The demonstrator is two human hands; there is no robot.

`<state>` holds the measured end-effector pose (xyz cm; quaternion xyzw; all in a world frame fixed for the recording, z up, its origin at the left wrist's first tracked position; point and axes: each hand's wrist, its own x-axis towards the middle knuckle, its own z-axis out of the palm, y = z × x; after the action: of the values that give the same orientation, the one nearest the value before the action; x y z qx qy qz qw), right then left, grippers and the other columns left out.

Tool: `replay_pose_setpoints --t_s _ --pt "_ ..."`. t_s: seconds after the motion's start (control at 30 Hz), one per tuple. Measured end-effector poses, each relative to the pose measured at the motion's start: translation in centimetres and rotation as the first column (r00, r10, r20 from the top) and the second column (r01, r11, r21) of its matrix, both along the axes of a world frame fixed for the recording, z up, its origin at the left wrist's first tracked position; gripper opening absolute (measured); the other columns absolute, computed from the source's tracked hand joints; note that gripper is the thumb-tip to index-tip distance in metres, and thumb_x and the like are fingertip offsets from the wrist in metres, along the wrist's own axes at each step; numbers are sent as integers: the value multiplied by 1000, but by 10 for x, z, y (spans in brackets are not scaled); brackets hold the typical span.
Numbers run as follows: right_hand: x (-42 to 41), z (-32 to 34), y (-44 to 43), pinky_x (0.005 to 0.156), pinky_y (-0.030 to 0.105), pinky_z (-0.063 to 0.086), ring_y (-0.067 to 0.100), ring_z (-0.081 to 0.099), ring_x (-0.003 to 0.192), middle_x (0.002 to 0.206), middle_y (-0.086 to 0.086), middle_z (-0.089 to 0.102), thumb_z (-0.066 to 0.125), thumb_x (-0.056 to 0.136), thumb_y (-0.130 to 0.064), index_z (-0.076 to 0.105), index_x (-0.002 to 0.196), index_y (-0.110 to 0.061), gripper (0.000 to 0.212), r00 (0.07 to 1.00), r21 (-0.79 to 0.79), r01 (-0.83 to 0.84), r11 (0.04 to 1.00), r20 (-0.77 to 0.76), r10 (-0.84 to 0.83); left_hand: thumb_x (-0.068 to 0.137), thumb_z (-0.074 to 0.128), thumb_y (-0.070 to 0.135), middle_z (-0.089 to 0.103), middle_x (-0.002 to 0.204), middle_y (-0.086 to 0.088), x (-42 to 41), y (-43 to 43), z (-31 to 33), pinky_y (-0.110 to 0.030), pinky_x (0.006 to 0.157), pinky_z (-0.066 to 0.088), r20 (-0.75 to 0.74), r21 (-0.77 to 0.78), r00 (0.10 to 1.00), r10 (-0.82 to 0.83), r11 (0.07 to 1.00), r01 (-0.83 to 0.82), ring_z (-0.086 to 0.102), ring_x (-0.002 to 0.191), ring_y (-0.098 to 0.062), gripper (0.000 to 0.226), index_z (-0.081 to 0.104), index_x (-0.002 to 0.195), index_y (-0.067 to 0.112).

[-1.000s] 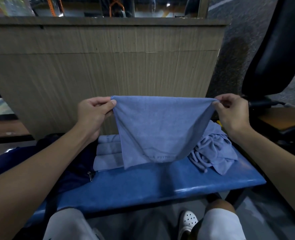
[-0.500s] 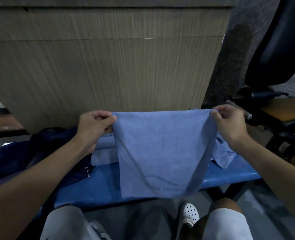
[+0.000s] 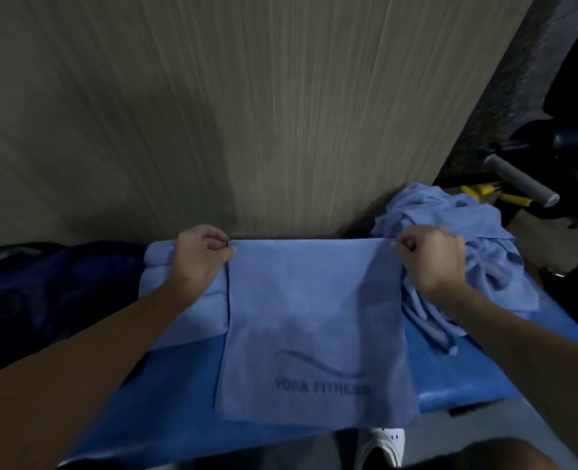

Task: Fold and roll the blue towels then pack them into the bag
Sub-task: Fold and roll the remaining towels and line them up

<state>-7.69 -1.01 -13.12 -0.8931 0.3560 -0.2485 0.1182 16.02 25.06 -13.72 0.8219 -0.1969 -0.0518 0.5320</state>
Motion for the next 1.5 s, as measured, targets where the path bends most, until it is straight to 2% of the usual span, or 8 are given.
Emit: replay_pose_setpoints --t_s 0.17,0.43,0.63,0.7,0.93,1.1,1.27,1.5 --pt "7 -7 5 71 37 19 32 51 84 74 7 63 69 81 -21 64 70 -13 15 983 -354 -33 935 -182 -34 77 75 -8 60 72 2 5 2 -13 -5 57 46 76 43 995 -70 997 67 56 65 -4 20 61 84 5" --pt "-37 -24 47 66 32 17 32 52 70 65 4 56 57 78 -18 59 65 -13 14 986 -281 -145 949 -117 116 82 67 -6 58 65 1 -60 39 -9 -10 59 42 124 154 951 -282 953 262 53 59 -2 17 64 78 10" --pt "-106 -67 108 63 32 33 25 58 73 74 -2 58 54 72 -36 63 74 -22 17 862 -148 -460 876 -309 401 76 65 19 61 72 7 -111 85 -47 -29 66 48 226 539 661 -715 657 526 56 67 -8 5 64 71 20" --pt "-124 -81 117 70 32 33 23 60 84 88 -3 61 64 68 -40 66 86 -23 24 819 -107 -480 871 -409 402 77 62 40 61 85 5 -116 99 -60 -28 79 46 189 617 576 -795 552 561 54 82 -9 24 66 81 17" --pt "-130 -91 123 70 38 49 29 60 87 97 5 61 74 62 -29 66 91 -14 34 799 -208 -516 831 -465 380 77 51 61 57 100 6 -114 109 -72 -25 86 43 223 699 490 -843 489 522 50 96 -10 49 68 92 18" --pt "-128 -96 126 64 39 45 33 57 75 85 11 61 59 67 -13 62 79 -11 13 796 -339 -554 760 -484 365 85 48 41 59 87 6 -116 108 -73 -35 60 55 360 717 407 -840 528 455 56 82 -15 27 65 80 21" --pt "-129 -96 128 62 39 46 33 58 77 90 10 61 66 66 -13 62 85 -12 20 789 -296 -538 789 -507 347 89 43 35 63 89 3 -110 111 -74 -34 64 55 361 698 465 -809 565 440 61 83 -18 32 69 88 16" --pt "-114 -66 109 63 38 46 29 58 71 82 4 62 43 88 -22 67 88 -14 25 912 -310 -401 862 -229 341 86 44 23 60 80 2 -110 105 -53 -31 56 51 503 542 557 -661 743 393 55 72 -13 28 68 83 10"
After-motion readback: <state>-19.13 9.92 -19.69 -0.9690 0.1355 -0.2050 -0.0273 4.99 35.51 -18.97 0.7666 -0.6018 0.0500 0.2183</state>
